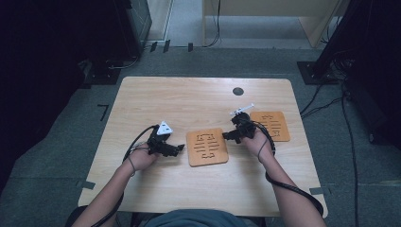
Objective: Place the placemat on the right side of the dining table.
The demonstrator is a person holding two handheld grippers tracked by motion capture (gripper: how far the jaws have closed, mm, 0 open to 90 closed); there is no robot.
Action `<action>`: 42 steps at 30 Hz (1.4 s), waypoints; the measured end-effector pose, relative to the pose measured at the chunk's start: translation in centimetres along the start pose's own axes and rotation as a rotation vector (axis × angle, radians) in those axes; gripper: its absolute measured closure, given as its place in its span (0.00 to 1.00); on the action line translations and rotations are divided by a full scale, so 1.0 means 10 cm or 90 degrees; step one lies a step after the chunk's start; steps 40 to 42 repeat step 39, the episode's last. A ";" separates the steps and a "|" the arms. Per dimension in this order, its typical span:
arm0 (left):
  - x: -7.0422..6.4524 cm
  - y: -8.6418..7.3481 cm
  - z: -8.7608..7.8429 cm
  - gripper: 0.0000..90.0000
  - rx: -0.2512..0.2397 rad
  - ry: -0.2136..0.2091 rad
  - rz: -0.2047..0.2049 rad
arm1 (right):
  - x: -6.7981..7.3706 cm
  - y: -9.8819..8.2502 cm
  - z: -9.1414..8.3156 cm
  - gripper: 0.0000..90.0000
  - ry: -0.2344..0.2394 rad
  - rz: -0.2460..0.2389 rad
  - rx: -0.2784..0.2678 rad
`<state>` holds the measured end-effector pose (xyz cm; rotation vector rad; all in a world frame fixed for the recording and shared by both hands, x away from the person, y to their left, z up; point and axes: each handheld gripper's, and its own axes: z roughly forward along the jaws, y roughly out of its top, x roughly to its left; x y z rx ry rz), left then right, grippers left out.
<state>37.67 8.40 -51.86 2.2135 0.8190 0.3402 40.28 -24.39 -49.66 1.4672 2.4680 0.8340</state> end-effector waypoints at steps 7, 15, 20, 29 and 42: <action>0.00 0.00 0.00 0.11 0.000 0.000 0.000 | 0.09 0.00 0.04 0.25 0.003 -0.018 -0.008; 0.00 0.00 0.00 0.11 0.000 0.002 -0.002 | 0.12 -0.07 0.14 0.09 0.011 -0.052 -0.074; 0.00 0.00 0.00 0.11 -0.001 0.002 -0.003 | 0.15 -0.14 0.23 0.00 0.029 -0.075 -0.138; 0.00 0.00 0.00 0.11 -0.001 0.002 -0.003 | 0.13 -0.14 0.25 0.00 0.032 -0.078 -0.152; 0.00 0.00 0.00 0.11 0.000 0.002 -0.004 | 0.05 -0.06 0.21 0.04 0.047 -0.103 -0.101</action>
